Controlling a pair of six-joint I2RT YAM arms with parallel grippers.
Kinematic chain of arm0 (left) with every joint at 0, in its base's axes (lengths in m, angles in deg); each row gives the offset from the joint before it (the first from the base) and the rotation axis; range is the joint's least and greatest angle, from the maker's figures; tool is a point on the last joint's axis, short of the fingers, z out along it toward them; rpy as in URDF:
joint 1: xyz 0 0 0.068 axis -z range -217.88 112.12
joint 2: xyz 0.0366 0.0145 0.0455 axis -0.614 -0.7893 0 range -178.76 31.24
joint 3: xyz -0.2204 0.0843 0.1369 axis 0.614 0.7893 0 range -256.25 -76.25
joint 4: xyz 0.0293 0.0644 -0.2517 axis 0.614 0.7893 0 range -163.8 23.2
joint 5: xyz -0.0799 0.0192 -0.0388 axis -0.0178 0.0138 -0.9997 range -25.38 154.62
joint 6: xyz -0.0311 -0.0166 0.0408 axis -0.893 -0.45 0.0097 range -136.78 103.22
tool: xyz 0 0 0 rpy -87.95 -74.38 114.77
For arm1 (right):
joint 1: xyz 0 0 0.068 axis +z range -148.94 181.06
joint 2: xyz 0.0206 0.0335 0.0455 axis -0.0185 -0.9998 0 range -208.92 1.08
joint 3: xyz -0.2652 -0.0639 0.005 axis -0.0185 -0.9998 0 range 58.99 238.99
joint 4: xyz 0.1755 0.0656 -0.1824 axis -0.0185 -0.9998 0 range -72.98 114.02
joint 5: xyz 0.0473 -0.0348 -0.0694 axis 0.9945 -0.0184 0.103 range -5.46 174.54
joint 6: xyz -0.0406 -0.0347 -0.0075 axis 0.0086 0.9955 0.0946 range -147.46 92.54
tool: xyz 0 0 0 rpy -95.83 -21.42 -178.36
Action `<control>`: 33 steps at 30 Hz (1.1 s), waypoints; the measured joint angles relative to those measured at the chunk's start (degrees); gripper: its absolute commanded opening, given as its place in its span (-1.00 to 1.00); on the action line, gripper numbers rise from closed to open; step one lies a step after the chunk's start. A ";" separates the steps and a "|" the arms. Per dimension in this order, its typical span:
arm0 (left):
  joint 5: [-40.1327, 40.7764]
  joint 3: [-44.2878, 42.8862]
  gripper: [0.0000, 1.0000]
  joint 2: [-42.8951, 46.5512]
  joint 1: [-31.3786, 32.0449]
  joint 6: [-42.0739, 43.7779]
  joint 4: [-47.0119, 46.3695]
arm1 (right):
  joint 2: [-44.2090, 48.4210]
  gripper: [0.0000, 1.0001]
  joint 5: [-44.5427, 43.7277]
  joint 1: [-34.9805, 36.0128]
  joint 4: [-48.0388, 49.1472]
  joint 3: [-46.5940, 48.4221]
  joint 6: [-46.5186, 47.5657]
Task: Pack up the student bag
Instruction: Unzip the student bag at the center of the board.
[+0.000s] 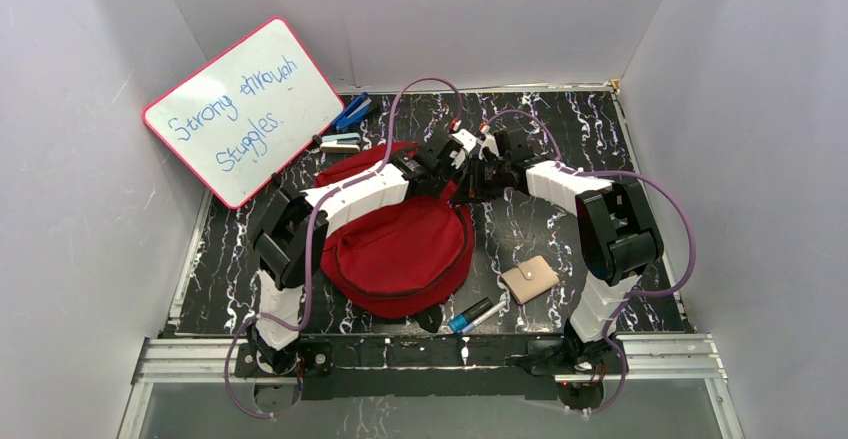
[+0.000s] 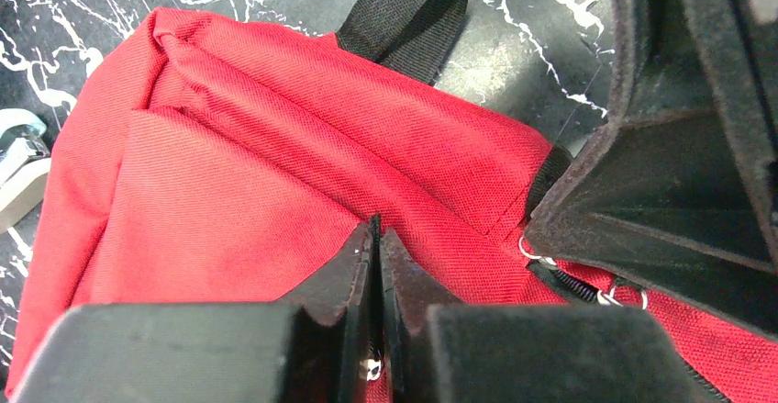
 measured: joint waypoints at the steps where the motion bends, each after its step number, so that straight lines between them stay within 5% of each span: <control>1: 0.13 -0.09 -1.00 0.00 0.02 0.00 0.13 | 0.00 -1.00 0.02 0.00 0.04 -0.04 -0.04; 13: 3.89 1.46 -1.00 0.90 0.20 -7.19 -1.22 | 0.00 -1.00 0.39 0.00 1.53 -1.07 -0.13; 33: 7.13 19.45 -1.00 16.85 -5.03 -26.10 -9.07 | 0.02 -1.00 1.27 0.02 2.54 -1.70 -0.13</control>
